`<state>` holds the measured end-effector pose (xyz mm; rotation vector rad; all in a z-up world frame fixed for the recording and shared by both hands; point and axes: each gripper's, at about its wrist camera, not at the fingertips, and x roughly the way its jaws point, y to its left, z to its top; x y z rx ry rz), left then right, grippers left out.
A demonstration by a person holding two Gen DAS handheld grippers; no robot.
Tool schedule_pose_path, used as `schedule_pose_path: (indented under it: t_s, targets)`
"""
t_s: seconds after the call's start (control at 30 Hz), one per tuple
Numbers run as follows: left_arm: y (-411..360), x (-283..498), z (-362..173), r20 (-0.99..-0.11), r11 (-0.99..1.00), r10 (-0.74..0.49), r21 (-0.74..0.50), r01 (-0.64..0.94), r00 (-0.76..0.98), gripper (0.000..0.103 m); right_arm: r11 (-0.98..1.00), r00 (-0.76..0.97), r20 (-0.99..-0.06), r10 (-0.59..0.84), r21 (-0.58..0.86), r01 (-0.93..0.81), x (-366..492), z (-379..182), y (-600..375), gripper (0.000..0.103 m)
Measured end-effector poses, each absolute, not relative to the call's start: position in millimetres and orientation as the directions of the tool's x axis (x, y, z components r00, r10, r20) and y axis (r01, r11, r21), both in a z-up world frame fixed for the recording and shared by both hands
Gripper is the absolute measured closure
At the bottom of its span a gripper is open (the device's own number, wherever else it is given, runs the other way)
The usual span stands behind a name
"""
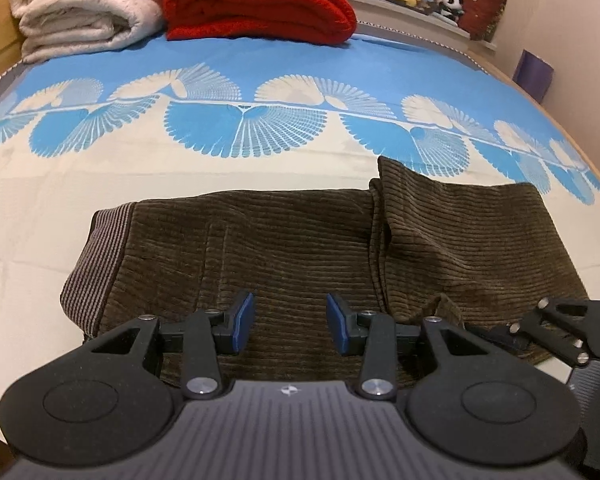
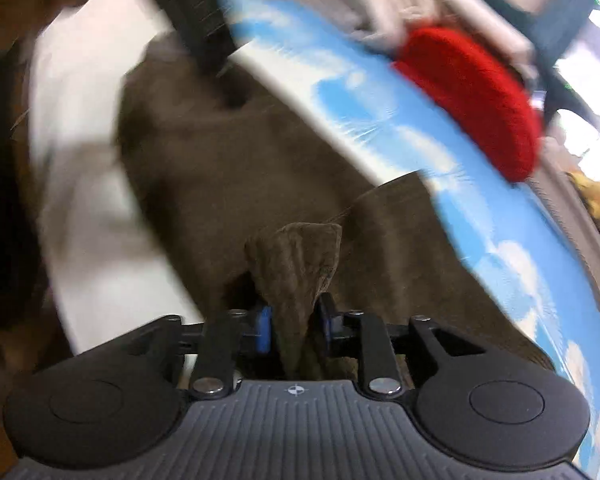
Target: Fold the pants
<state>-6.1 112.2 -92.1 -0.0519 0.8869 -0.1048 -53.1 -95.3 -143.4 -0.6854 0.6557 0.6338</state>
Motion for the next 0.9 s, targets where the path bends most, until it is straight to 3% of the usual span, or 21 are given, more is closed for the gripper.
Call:
schedule_pose_path:
  t_s: [0.07, 0.13, 0.23, 0.47, 0.57, 0.6, 0.7, 0.9]
  targets:
    - [110, -6, -89, -0.764, 0.993, -0.120, -0.100, 0.068, 0.634, 0.058, 0.664, 0.651, -0.674, 0.350, -0.312, -0.680, -49, -128, -96, 0.070]
    - [106, -7, -86, -0.755, 0.993, -0.122, -0.096, 0.074, 0.644, 0.058, 0.722, 0.673, -0.607, 0.422, -0.224, -0.655, -47, -110, -104, 0.055]
    - [102, -7, -86, -0.750, 0.994, -0.112, -0.076, 0.083, 0.652, 0.058, 0.794, 0.719, -0.545, 0.431, -0.149, -0.589, -39, -96, -114, 0.050]
    - [102, -9, -92, -0.761, 0.996, -0.081, -0.034, 0.086, 0.644, 0.058, 0.911, 0.729, -0.625, 0.280, -0.068, -0.408, 5, -121, -135, 0.050]
    - [106, -7, -94, -0.762, 0.996, -0.081, -0.031, 0.087, 0.643, 0.058, 0.850, 0.558, -0.757, 0.340, -0.006, -0.526, 6, -150, -123, 0.051]
    - [107, -7, -95, -0.763, 0.996, -0.077, -0.028, 0.086, 0.642, 0.058, 0.817, 0.521, -0.776, 0.355, -0.013, -0.576, -1, -155, -117, 0.061]
    - [110, -5, -95, -0.765, 0.996, -0.078, -0.039, 0.074, 0.639, 0.058, 0.735, 0.564, -0.740, 0.366, -0.142, -0.663, -21, -148, -105, 0.065]
    - [98, -4, -92, -0.756, 0.993, -0.110, -0.059, 0.101, 0.645, 0.058, 0.750, 0.499, -0.769, 0.400, -0.039, -0.661, -18, -146, -123, 0.064]
